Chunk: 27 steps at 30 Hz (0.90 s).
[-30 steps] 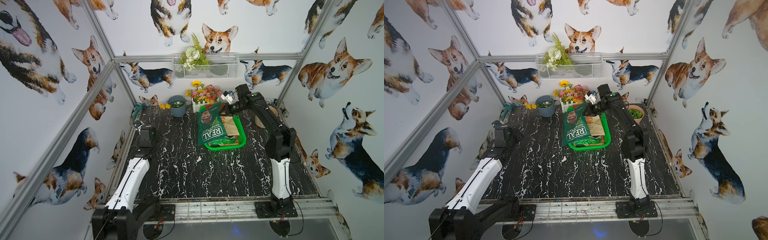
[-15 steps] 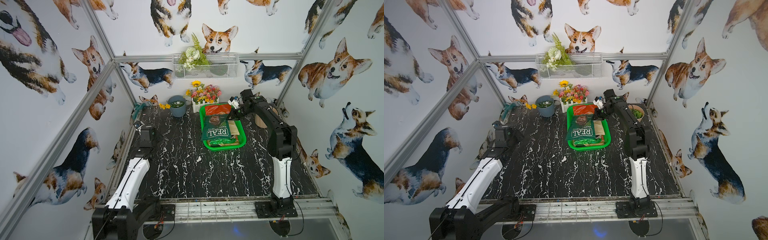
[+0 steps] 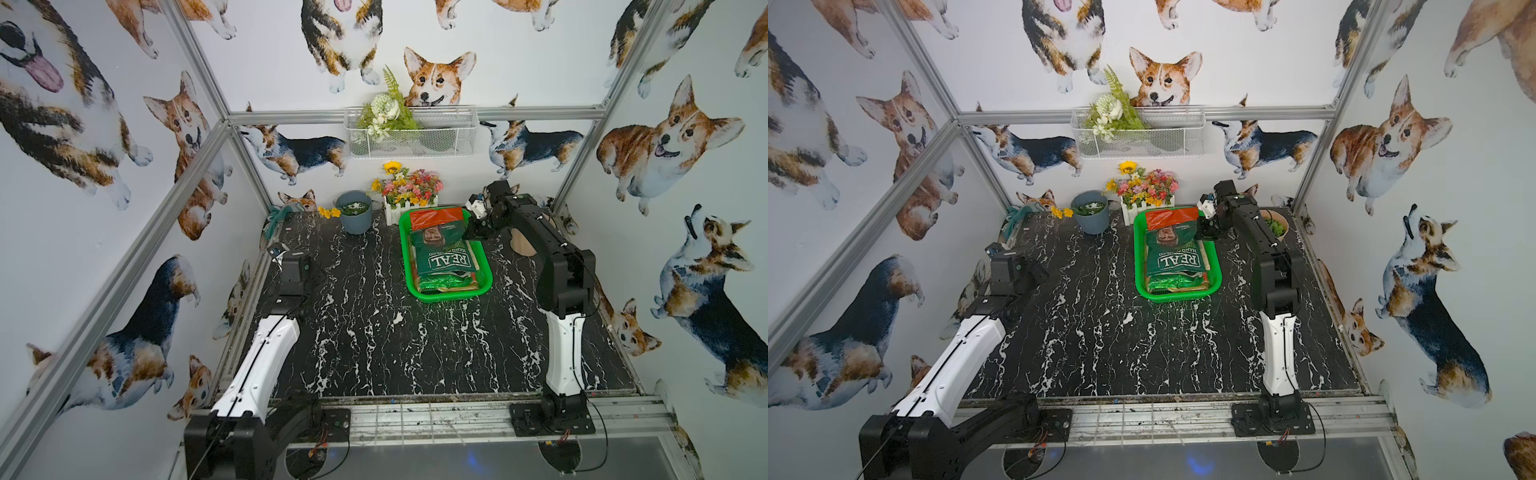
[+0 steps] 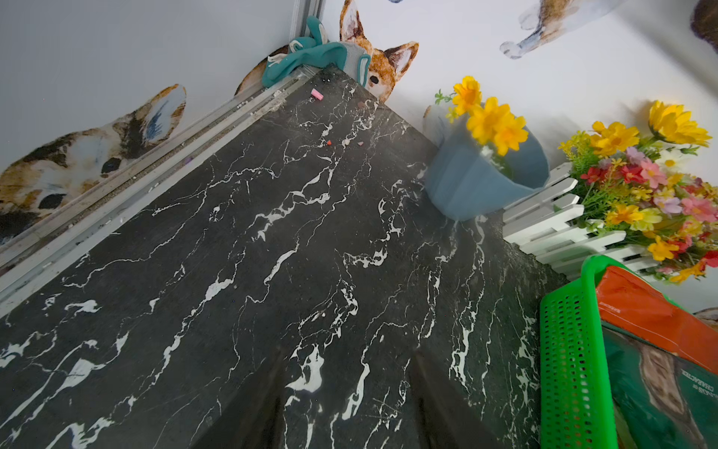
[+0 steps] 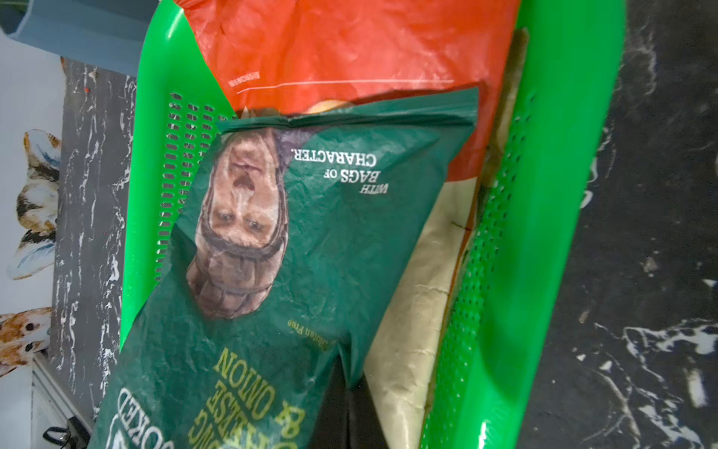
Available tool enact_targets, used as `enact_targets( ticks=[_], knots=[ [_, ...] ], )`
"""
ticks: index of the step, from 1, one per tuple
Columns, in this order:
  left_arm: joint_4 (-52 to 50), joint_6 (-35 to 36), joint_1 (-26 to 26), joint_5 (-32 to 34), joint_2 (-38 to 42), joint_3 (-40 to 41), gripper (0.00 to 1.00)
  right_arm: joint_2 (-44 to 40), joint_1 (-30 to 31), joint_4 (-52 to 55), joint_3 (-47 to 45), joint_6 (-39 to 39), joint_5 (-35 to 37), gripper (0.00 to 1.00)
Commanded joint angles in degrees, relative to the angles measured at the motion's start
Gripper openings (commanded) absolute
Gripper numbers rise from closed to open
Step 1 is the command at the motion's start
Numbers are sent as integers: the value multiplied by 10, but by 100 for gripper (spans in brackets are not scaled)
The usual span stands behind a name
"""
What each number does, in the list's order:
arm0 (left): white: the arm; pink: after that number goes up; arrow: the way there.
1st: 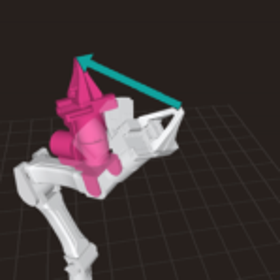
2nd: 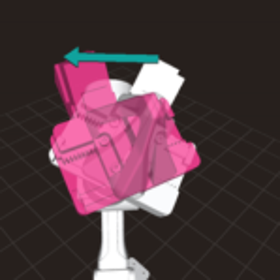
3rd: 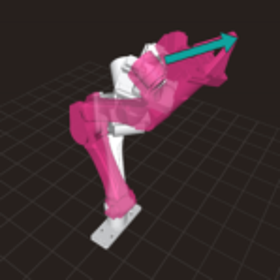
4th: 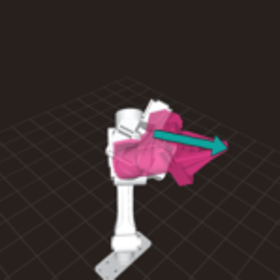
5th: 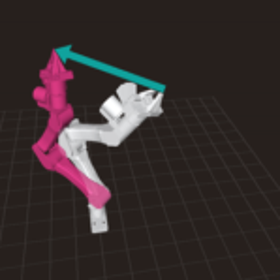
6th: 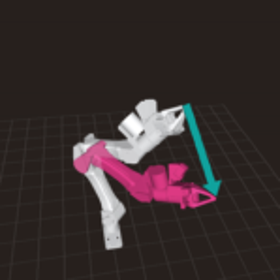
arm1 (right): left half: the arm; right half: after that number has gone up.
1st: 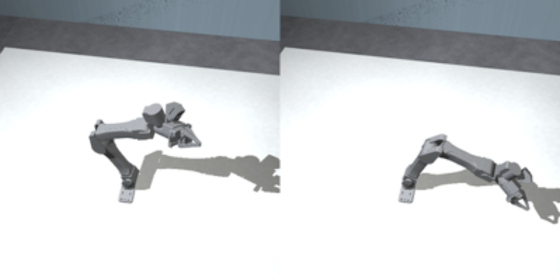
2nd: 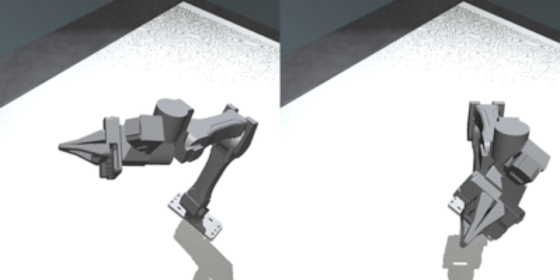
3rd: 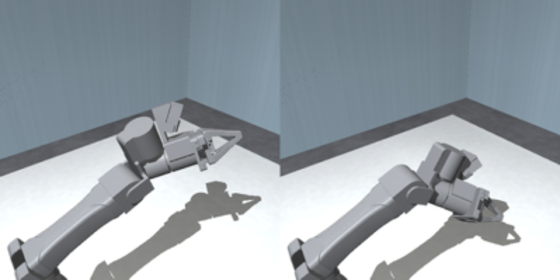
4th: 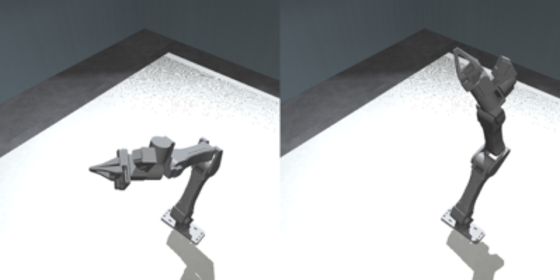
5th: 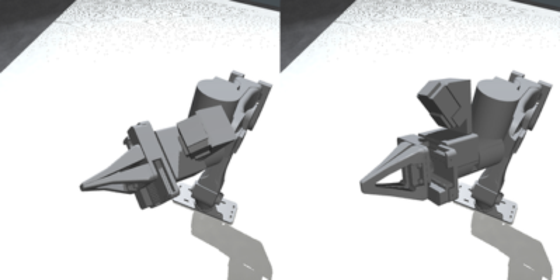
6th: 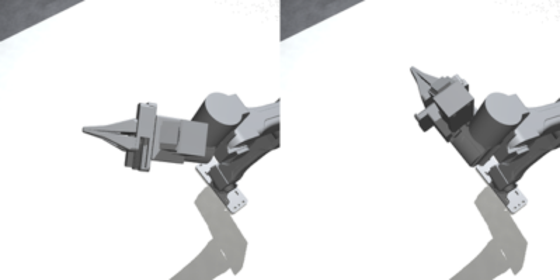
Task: Put the potato chips into the basket
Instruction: Place the potato chip in the basket.
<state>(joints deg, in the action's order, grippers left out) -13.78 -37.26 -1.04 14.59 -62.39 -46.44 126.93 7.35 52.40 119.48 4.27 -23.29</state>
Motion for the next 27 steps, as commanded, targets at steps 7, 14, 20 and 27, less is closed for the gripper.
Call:
enact_targets(
  ticks=[7,14,20,27],
  knots=[
    [16,-14,1,-10,1,7,56,-83,47,-18,27,74,120,42],
    [22,-18,0,-19,-4,16,55,-138,133,-134,-137,106,122,50],
    [16,-10,0,-19,5,19,56,-122,139,-206,-267,124,87,51],
    [28,-15,0,-19,0,30,56,-152,142,-222,-316,126,116,52]
  ],
)
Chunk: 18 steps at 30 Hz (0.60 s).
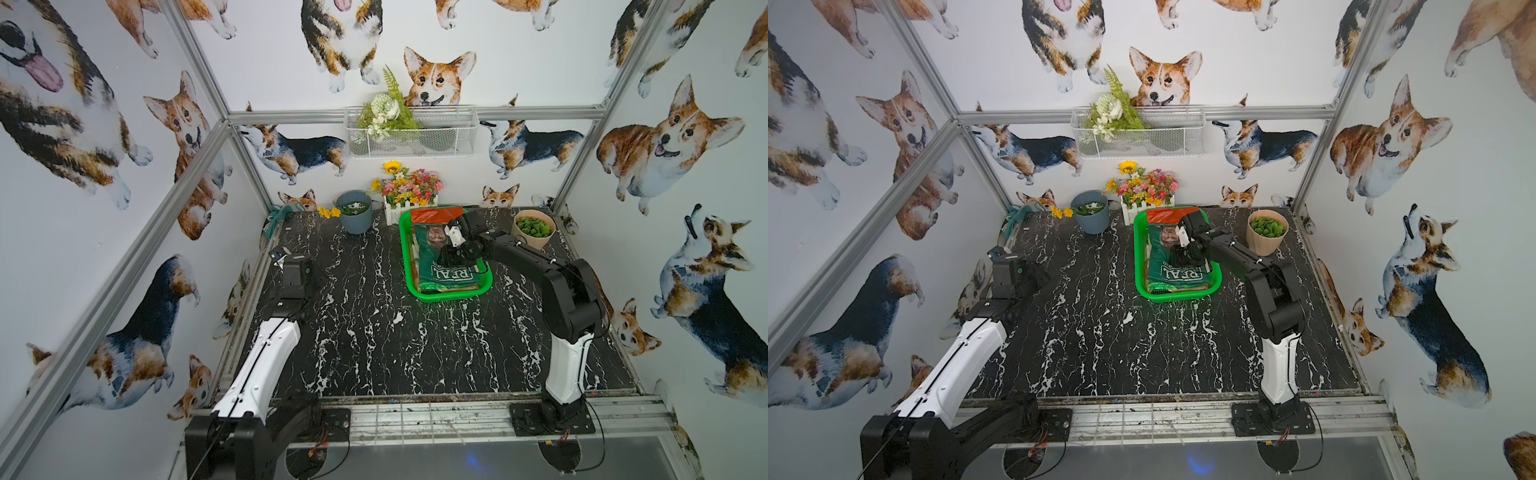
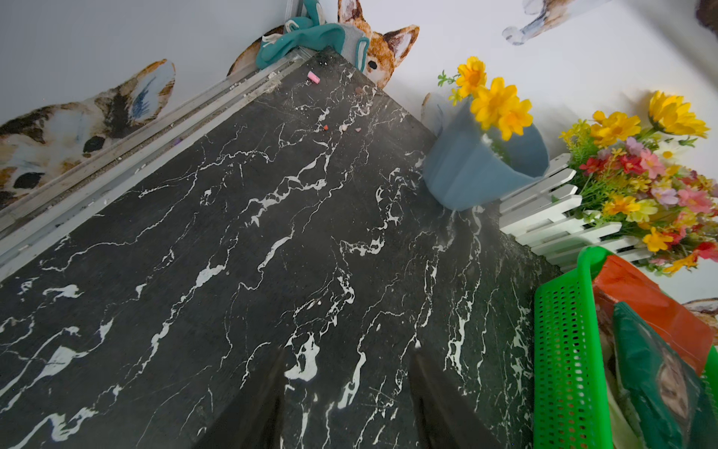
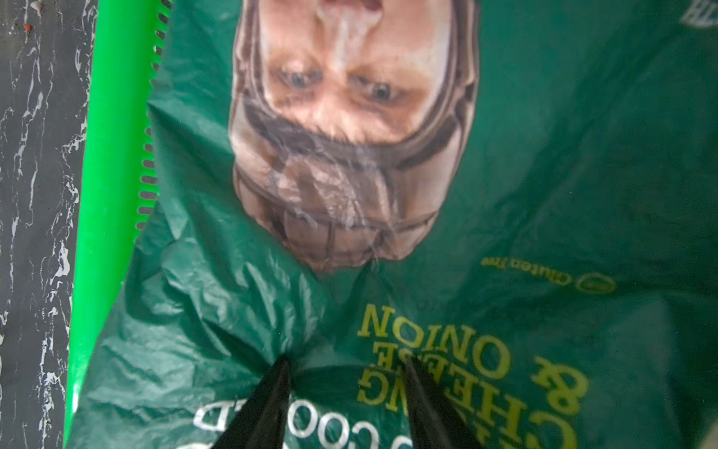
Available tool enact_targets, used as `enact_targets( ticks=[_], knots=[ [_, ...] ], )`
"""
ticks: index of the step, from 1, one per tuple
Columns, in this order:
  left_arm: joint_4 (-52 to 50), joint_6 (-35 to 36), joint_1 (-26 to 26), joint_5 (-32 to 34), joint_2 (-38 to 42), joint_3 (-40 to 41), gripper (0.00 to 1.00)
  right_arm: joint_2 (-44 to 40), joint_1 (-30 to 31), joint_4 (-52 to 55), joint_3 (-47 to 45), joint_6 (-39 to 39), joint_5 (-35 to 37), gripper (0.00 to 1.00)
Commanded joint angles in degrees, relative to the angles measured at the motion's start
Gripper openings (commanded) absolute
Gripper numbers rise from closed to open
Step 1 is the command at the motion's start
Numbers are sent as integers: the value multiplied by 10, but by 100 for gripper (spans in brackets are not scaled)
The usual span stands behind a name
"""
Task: Put the potato chips into the basket
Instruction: Place the potato chip in the basket.
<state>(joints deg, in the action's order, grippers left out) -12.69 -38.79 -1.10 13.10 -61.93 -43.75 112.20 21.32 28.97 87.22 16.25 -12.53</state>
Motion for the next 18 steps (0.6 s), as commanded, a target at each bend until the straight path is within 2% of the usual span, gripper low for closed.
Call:
enact_targets(
  ticks=[1,7,11,15,18],
  knots=[
    [20,-3,0,-10,-8,4,56,-5,3,19,23,6,11,52],
    [28,-8,1,-14,-13,8,56,16,29,58,139,7,2,53],
    [25,5,0,-9,-19,-1,56,46,46,26,111,26,-61,53],
    [16,13,1,-10,-15,-14,56,55,48,-3,63,42,-57,53],
    [13,17,0,-12,-16,-17,56,60,47,9,83,36,-67,53]
  ],
)
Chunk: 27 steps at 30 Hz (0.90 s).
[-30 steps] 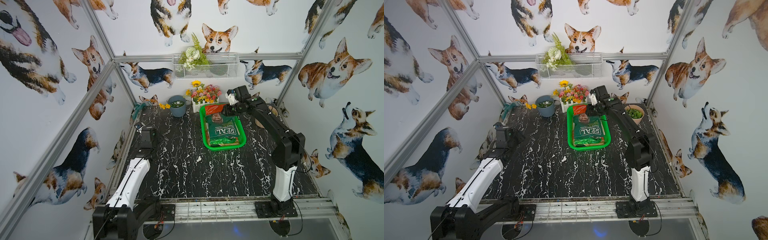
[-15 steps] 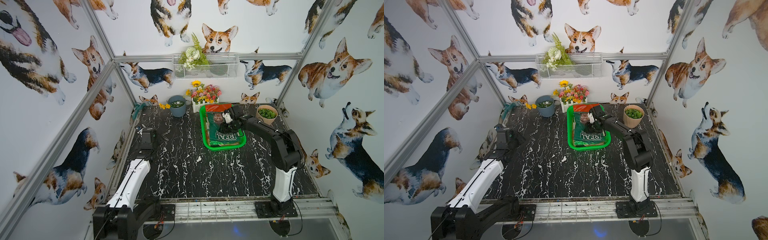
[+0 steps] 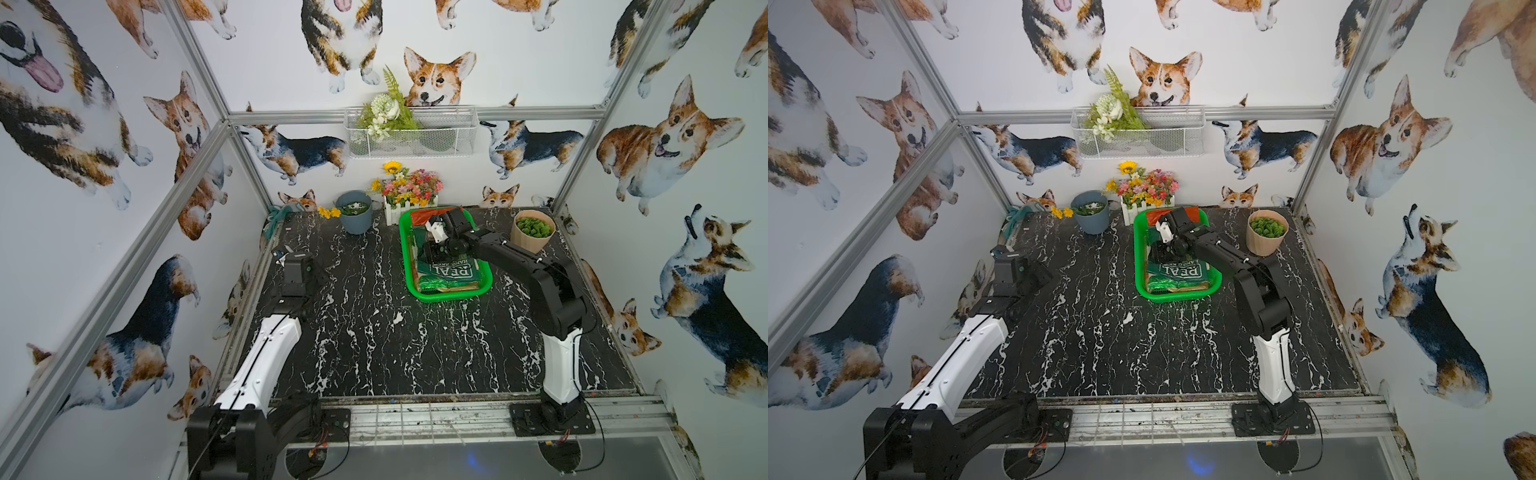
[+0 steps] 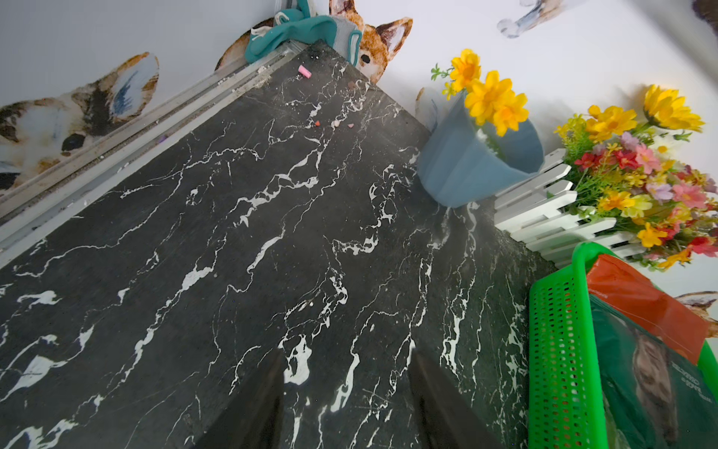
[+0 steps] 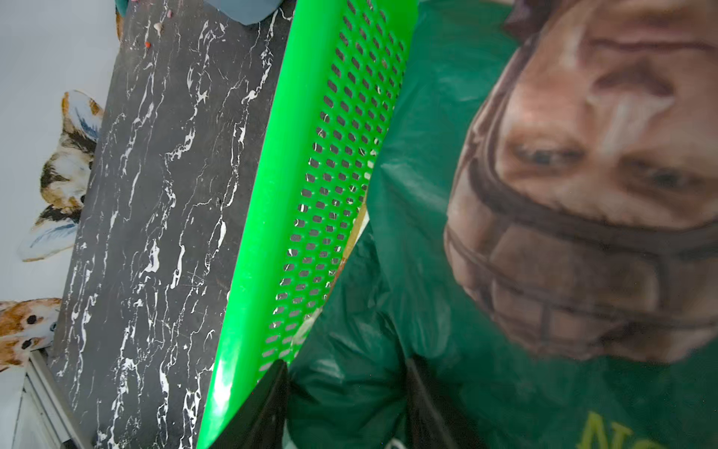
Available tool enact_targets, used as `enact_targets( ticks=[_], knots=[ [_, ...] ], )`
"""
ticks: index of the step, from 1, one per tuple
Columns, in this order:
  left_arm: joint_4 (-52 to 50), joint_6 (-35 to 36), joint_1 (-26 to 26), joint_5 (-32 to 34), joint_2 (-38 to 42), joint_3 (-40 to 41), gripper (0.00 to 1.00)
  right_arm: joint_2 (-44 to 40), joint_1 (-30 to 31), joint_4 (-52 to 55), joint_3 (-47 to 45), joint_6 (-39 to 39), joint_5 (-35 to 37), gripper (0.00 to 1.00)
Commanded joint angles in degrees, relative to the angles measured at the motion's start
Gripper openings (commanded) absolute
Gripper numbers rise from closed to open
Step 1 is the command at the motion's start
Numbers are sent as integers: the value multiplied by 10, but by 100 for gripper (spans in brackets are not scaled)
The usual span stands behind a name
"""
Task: Put the potato chips into the basket
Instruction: Place the potato chip in the basket, then reset both arms
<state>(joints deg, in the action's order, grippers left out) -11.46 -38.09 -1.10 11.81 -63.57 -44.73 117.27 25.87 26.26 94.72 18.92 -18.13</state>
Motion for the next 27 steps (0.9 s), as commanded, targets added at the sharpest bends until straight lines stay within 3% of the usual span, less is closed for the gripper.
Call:
enact_targets(
  ticks=[1,6,9,14,17,22,24,27],
  knots=[
    [-2,12,0,1,-3,-10,56,12,2,51,30,5,-9,53],
    [2,20,1,1,-12,-32,56,-19,-1,77,131,4,-3,53],
    [21,57,0,18,-12,-48,57,-85,-14,27,103,20,17,53],
    [89,154,1,73,-3,-39,59,-278,-112,-161,-159,91,93,54],
    [163,227,2,70,12,5,59,-387,-179,-240,-301,123,156,53],
    [264,263,4,83,47,103,60,-519,-217,-328,-473,40,320,59],
    [290,281,5,84,56,135,61,-554,-224,-363,-532,21,386,74],
    [347,297,6,100,62,191,63,-581,-237,-457,-633,-18,424,75]
  ],
)
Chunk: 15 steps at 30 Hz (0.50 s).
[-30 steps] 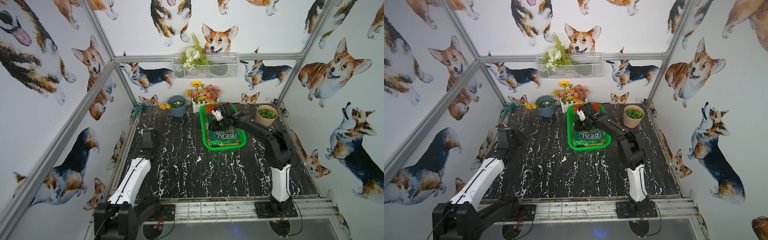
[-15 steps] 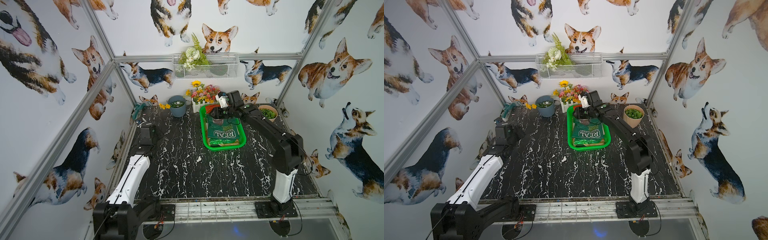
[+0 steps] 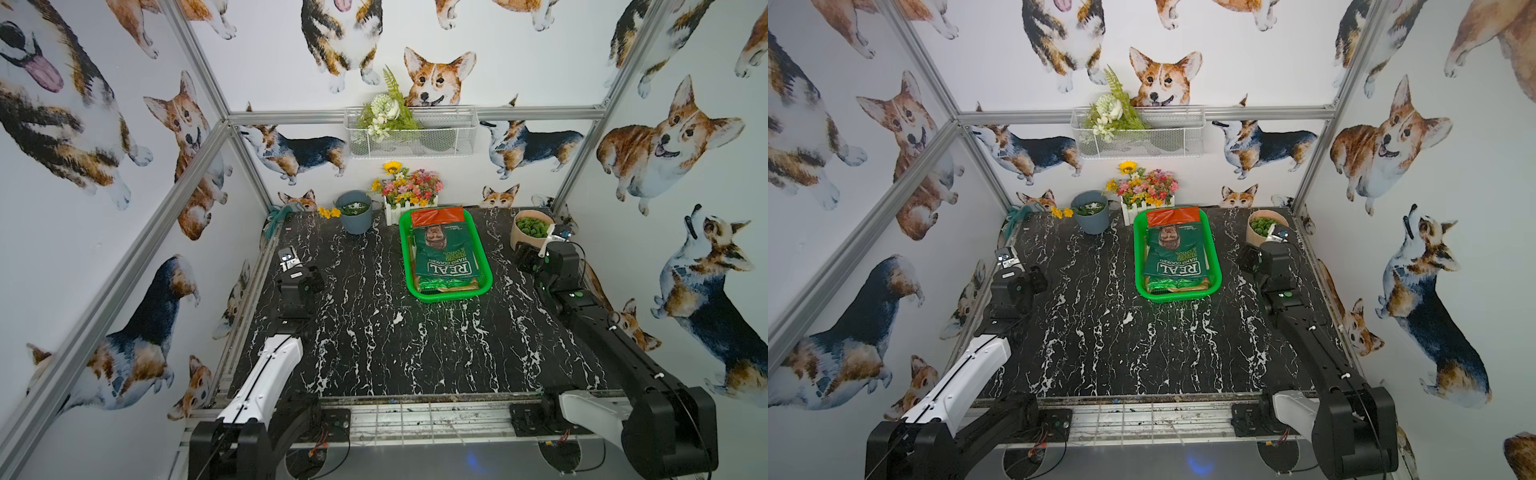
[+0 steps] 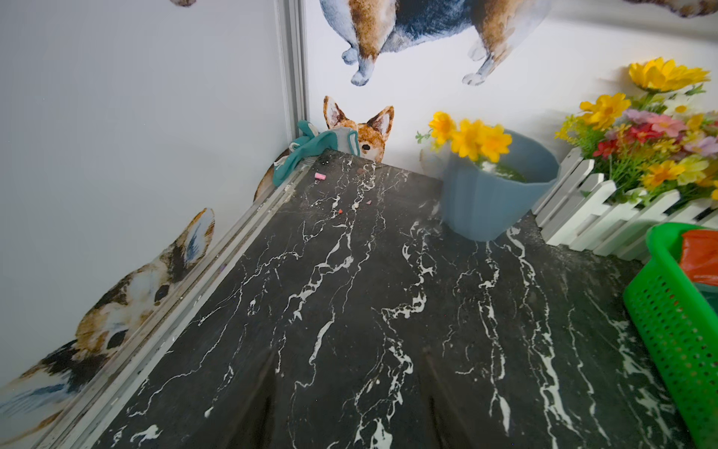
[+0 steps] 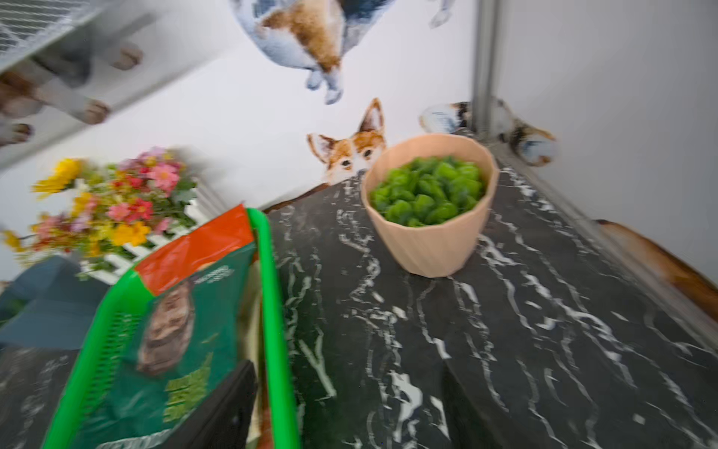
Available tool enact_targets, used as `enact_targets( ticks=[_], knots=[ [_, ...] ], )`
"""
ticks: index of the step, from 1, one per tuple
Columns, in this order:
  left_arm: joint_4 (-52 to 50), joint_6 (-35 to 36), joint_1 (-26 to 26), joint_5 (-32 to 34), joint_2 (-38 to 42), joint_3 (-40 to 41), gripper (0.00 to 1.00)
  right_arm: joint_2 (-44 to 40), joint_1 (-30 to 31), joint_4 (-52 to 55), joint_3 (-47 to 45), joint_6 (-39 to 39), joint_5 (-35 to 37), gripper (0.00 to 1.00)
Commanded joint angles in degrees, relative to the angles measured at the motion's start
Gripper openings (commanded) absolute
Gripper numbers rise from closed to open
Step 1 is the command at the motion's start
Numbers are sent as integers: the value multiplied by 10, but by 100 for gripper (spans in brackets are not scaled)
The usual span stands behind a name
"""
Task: Put the potato chips into the basket
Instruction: Reset both arms
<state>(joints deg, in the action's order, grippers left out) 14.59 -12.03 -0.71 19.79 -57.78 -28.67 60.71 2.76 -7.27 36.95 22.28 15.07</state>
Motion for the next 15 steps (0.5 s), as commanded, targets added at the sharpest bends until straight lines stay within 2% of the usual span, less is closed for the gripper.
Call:
enact_targets(
  ticks=[1,4,7,11,15],
  knots=[
    [106,39,2,25,3,48,63,-19,-8,-158,-87,-53,102,78],
    [151,38,2,31,-14,86,63,-7,-10,-249,-155,-47,123,80],
    [161,45,4,42,-51,90,64,23,-10,-319,-187,-56,128,80],
    [210,40,7,44,-115,94,64,72,-10,-412,-215,-105,115,81],
    [309,40,7,28,-175,115,64,98,-11,-493,-246,-155,81,81]
  ],
)
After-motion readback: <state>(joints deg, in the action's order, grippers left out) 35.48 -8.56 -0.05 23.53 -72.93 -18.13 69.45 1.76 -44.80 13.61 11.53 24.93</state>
